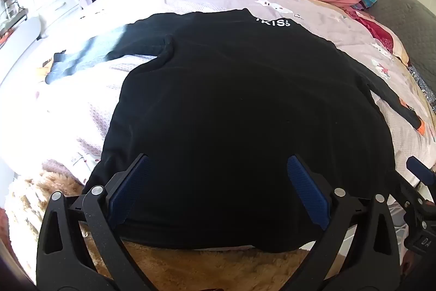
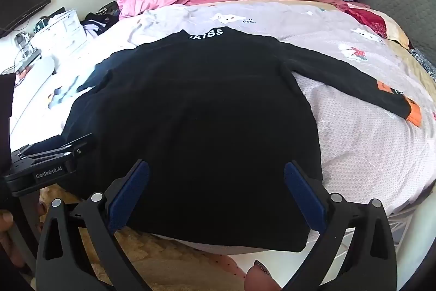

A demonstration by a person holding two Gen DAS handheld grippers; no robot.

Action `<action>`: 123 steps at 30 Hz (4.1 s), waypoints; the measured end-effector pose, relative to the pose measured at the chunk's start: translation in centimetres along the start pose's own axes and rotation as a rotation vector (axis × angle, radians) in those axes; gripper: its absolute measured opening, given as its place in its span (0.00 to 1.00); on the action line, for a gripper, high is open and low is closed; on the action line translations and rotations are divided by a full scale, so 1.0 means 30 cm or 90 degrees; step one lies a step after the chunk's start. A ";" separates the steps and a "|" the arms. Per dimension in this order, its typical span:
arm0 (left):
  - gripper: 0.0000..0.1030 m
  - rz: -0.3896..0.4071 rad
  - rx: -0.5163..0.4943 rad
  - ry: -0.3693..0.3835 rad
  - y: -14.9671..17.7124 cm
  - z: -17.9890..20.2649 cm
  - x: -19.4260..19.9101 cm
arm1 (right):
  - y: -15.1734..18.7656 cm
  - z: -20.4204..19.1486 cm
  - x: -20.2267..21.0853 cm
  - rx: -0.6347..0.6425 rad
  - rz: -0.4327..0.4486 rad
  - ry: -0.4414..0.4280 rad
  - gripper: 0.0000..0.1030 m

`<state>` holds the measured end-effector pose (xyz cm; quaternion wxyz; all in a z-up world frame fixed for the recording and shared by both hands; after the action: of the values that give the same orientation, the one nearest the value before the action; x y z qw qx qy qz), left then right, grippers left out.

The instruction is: Fold small clothes

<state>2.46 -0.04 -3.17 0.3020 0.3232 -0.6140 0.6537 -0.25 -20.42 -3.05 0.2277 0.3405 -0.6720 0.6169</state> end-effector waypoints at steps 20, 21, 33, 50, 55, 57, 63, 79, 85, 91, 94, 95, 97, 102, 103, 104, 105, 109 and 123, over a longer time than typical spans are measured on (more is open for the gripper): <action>0.91 0.003 -0.002 -0.006 -0.004 0.001 0.015 | 0.003 0.010 0.008 -0.007 0.000 -0.003 0.96; 0.91 0.003 -0.002 -0.006 -0.005 0.002 0.014 | 0.003 0.011 0.008 -0.006 -0.001 -0.004 0.96; 0.91 0.004 -0.005 -0.007 0.002 0.015 0.015 | 0.011 0.002 0.002 -0.003 -0.004 -0.004 0.96; 0.91 0.008 -0.004 -0.010 0.007 0.019 0.022 | 0.011 0.006 0.004 -0.006 -0.001 -0.004 0.96; 0.91 0.008 -0.005 -0.012 0.006 0.021 0.023 | 0.012 0.011 0.009 -0.007 0.004 -0.004 0.96; 0.91 0.008 -0.005 -0.012 0.006 0.022 0.025 | 0.011 0.014 0.010 -0.008 0.005 -0.004 0.96; 0.91 0.009 -0.004 -0.012 0.004 0.024 0.026 | 0.009 0.023 0.010 -0.014 0.007 -0.004 0.96; 0.91 0.007 -0.019 0.000 -0.054 0.080 0.004 | -0.013 0.067 -0.009 -0.033 0.006 -0.001 0.96; 0.91 0.004 -0.033 0.017 -0.101 0.126 -0.017 | -0.038 0.101 -0.019 -0.045 0.011 0.004 0.96; 0.91 -0.002 -0.040 0.026 -0.148 0.149 -0.051 | -0.060 0.144 -0.042 -0.063 0.013 0.013 0.96; 0.91 -0.008 -0.047 0.029 -0.174 0.166 -0.067 | -0.073 0.171 -0.059 -0.074 0.009 0.019 0.96; 0.91 -0.010 -0.050 0.030 -0.183 0.174 -0.074 | -0.079 0.182 -0.065 -0.077 0.009 0.023 0.96; 0.91 -0.010 -0.054 0.031 -0.201 0.187 -0.085 | -0.090 0.202 -0.073 -0.085 0.010 0.029 0.96; 0.91 -0.018 -0.057 0.041 -0.241 0.215 -0.119 | -0.124 0.264 -0.098 -0.108 0.014 0.046 0.96; 0.91 -0.019 -0.057 0.044 -0.250 0.220 -0.128 | -0.130 0.275 -0.103 -0.113 0.014 0.050 0.96; 0.91 -0.022 -0.057 0.046 -0.256 0.225 -0.135 | -0.138 0.291 -0.110 -0.118 0.015 0.054 0.96; 0.91 -0.025 -0.058 0.047 -0.263 0.231 -0.143 | -0.144 0.302 -0.115 -0.122 0.014 0.057 0.96; 0.91 -0.032 -0.061 0.053 -0.291 0.250 -0.173 | -0.165 0.355 -0.133 -0.142 0.014 0.076 0.96; 0.91 -0.064 -0.070 0.071 -0.370 0.285 -0.283 | -0.221 0.637 -0.192 -0.267 0.008 0.160 0.96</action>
<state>16.85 -7.85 -2.84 0.3854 0.2997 -0.6143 0.6199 10.65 -38.26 -5.36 0.3714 0.2018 -0.7540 0.5028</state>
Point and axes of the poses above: each gripper's, at about its wrist camera, not at the fingertips, and x roughly against the way its jaws point, z to its right, y to its underside, the point moved 4 cm from there along -x, roughly the way its jaws point, and after that the axes turned 2 degrees about -x, right-handed, at the moved point
